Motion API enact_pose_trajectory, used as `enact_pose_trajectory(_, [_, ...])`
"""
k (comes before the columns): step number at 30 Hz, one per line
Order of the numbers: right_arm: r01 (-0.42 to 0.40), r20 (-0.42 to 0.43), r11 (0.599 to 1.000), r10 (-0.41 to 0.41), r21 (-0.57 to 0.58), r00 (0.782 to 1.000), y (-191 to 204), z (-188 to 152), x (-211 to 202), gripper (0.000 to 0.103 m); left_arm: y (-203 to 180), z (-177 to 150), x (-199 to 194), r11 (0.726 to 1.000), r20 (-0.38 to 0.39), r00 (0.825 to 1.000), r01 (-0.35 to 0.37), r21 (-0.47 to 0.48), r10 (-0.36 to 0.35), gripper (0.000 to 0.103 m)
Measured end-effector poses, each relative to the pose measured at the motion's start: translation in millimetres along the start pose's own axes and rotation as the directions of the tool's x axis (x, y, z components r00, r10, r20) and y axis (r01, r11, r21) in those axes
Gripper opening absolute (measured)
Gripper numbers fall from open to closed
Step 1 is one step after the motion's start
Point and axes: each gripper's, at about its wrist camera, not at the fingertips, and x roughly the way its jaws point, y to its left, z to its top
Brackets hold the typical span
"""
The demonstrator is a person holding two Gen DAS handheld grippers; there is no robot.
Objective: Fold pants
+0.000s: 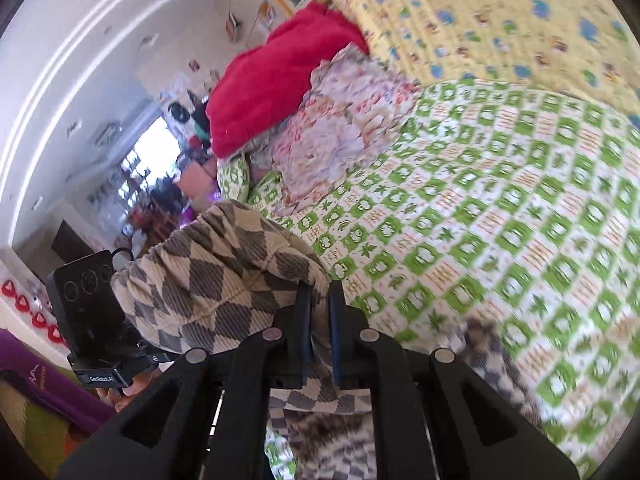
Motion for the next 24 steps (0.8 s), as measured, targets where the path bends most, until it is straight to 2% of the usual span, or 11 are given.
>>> enact_pose_trajectory(9, [-0.015,0.094,0.994,0.005,0.108,0.996,-38.7,-51.6,-33.1,0.009,-59.2,-28.7,23.9,0.986,-0.073,0.996,0.059,0.158,-0.048,0.029])
enact_pose_trajectory(17, [-0.002,0.098,0.976,-0.02,0.216,0.995,-79.8,-97.3,-41.4,0.009,-90.6,-75.2,62.7,0.952,-0.15,0.987,0.096,0.289,-0.054,0.03])
enact_pose_trajectory(20, [0.033,0.088,0.971,-0.055,0.235,0.995,-87.7,-111.9,-42.7,0.009,-102.9,-95.0,74.9,0.925,-0.142,0.989,0.079,0.372,-0.028,0.033])
enact_pose_trajectory(24, [0.081,0.092,0.961,-0.109,0.265,0.99,-94.6,-128.7,-51.1,0.013,-120.2,-122.4,85.1,0.867,-0.104,0.994,0.037,0.497,0.017,0.04])
